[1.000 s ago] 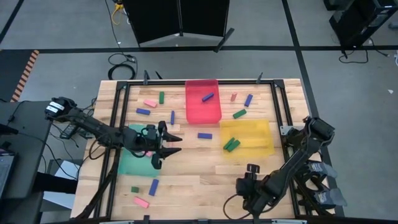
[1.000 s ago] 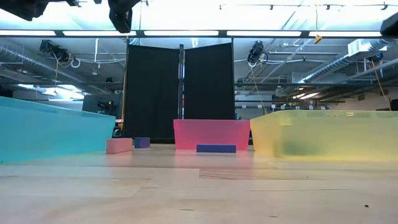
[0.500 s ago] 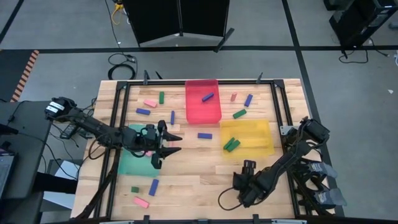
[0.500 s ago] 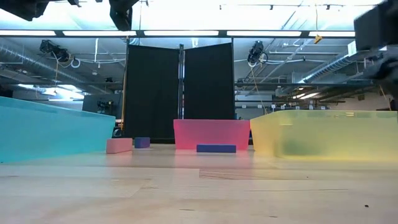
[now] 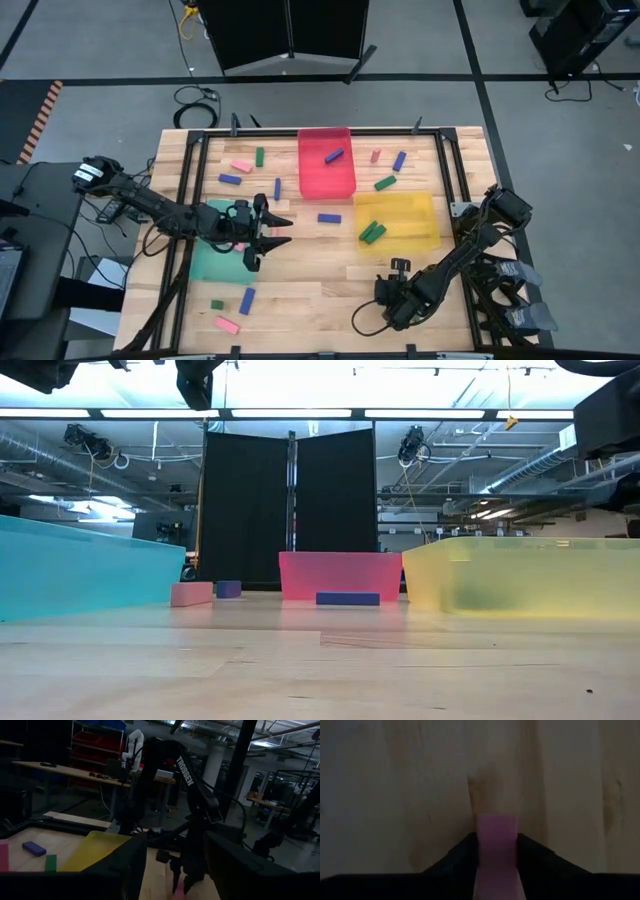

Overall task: Sort blocks
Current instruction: Put the pink block into the green bin, then put the blue block into the red bin

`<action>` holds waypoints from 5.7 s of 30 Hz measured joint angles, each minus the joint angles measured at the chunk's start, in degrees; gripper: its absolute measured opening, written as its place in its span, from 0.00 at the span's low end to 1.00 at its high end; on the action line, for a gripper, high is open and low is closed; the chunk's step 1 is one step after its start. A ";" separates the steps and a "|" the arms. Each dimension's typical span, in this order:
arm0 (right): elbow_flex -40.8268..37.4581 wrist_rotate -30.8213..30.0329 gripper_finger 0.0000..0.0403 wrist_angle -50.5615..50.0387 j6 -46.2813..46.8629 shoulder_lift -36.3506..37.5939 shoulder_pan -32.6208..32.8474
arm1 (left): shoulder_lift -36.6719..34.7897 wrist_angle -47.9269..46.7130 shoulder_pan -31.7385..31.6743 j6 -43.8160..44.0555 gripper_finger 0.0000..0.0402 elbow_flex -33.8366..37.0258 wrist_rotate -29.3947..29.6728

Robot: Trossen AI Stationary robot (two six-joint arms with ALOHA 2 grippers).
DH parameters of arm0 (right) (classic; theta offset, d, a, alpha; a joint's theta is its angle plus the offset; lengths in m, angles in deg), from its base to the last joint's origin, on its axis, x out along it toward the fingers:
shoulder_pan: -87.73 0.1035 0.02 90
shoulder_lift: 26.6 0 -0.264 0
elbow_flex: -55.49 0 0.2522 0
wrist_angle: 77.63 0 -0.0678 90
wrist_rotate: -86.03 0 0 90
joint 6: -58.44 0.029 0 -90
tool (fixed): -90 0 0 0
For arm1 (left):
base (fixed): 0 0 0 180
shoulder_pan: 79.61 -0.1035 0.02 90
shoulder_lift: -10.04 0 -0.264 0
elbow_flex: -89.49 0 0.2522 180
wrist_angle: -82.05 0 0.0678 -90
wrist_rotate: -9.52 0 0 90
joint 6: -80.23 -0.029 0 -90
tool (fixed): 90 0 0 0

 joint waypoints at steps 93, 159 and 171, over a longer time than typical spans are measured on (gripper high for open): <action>-34.13 -44.41 0.51 101.95 -59.67 29.54 -8.73 | 6.66 -34.51 6.19 15.98 0.48 -12.64 17.34; -16.50 -51.03 0.47 103.31 -68.32 11.93 -5.44 | 19.54 -67.12 -1.29 38.50 0.48 -24.41 14.54; -16.48 -48.35 0.47 102.27 -66.64 11.93 -7.20 | 23.00 -67.67 -2.71 41.43 0.48 -24.41 12.93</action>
